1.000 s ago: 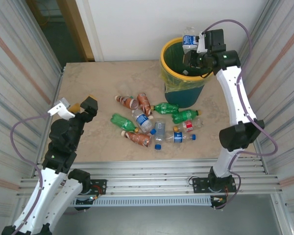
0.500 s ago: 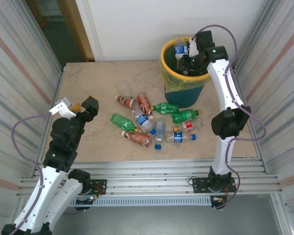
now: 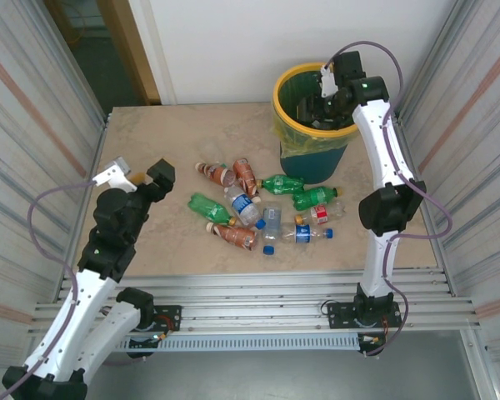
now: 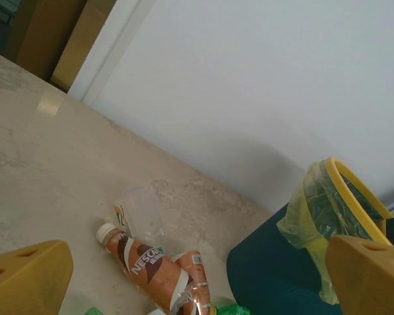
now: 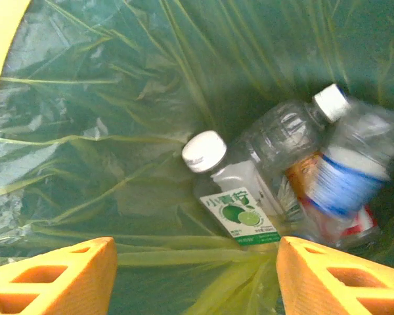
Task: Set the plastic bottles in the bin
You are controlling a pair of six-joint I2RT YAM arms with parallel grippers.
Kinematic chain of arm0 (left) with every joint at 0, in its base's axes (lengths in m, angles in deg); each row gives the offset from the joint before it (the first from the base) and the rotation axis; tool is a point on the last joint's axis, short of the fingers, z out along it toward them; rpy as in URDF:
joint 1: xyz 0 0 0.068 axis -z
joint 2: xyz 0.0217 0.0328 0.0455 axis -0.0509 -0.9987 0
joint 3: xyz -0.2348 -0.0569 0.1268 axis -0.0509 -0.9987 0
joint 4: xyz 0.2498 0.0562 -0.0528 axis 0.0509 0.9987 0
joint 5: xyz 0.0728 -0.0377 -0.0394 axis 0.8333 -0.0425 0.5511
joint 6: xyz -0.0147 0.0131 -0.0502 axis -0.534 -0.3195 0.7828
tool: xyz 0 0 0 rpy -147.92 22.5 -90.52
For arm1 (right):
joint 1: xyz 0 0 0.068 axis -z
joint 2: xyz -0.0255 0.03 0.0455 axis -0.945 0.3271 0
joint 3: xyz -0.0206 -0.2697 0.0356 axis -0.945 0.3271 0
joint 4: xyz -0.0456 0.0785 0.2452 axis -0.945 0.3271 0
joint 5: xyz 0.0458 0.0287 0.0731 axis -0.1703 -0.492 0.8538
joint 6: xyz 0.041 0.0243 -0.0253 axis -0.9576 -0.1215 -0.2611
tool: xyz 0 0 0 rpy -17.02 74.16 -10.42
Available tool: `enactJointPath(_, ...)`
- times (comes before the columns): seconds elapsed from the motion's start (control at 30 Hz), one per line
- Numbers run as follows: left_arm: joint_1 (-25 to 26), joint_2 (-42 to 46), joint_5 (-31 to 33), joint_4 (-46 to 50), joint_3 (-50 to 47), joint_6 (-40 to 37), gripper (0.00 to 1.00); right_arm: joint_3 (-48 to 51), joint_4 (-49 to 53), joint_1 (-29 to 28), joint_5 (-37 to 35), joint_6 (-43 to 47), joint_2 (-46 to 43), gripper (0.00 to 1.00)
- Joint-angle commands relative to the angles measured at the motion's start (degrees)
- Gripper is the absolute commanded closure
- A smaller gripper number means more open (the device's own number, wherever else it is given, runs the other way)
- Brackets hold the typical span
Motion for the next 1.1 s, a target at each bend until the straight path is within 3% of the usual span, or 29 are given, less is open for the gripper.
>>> enactJointPath(0.0,-0.24,-1.44,-2.28,0.25,2.93,-1.24,0.01,-2.62,1.48,0.14,-1.7,2.07,-2.46,0.32)
enactJointPath(0.43,-0.24,-18.35,-10.24,8.81,13.06,-2.47,0.01,1.62,0.83,0.06,-8.57,1.71,-13.63,0.1)
enactJointPath(0.6,-0.19,-23.59,-11.89,10.83,14.22,-0.6,0.01,12.51,-2.94,0.08,-11.74,-0.39,-21.97,0.01)
enactJointPath(0.83,0.67,-26.02,-11.46,13.11,11.64,3.15,0.01,34.06,-10.01,-0.64,-15.82,-5.56,-35.93,0.02)
enactJointPath(1.07,10.71,-25.7,-2.46,17.87,8.47,10.28,0.01,46.5,-11.77,-1.16,-19.15,-10.13,-44.8,0.02)
